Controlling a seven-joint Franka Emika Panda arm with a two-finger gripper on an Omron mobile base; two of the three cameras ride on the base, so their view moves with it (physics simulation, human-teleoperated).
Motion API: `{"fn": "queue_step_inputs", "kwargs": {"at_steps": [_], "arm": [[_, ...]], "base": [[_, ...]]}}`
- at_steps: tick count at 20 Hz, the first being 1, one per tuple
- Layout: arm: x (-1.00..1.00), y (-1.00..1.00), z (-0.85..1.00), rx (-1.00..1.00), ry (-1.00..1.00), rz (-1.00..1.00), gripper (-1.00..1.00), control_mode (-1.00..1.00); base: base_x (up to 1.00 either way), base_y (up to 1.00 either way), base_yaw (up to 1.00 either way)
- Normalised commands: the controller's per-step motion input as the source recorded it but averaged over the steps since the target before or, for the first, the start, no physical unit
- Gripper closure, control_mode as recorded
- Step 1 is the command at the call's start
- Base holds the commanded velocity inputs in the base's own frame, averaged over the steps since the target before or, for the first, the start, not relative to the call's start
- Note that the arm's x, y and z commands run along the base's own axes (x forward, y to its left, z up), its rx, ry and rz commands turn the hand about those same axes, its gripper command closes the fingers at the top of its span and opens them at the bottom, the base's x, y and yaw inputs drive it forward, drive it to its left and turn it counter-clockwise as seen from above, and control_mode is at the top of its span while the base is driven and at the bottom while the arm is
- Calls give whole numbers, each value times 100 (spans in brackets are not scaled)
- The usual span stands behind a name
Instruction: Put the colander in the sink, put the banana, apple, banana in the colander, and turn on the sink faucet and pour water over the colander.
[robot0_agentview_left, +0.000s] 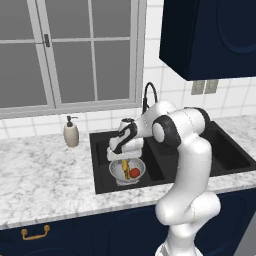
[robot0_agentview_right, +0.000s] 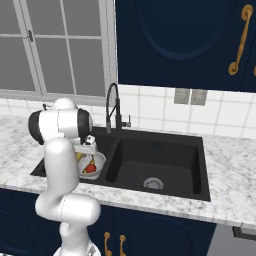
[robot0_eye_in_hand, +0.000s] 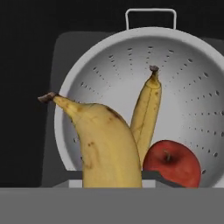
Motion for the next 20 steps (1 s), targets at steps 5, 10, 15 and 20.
{"fn": "queue_step_inputs", "kwargs": {"at_steps": [5, 10, 15, 20], "arm": [[10, 0, -35, 0, 8, 0, 100, -100], [0, 0, -37, 0, 0, 0, 100, -100], [10, 0, -33, 0, 1, 0, 100, -100], [13, 0, -30, 0, 4, -1, 100, -100]], "base": [[0, 0, 0], [0, 0, 0], [0, 0, 0], [0, 0, 0]]}}
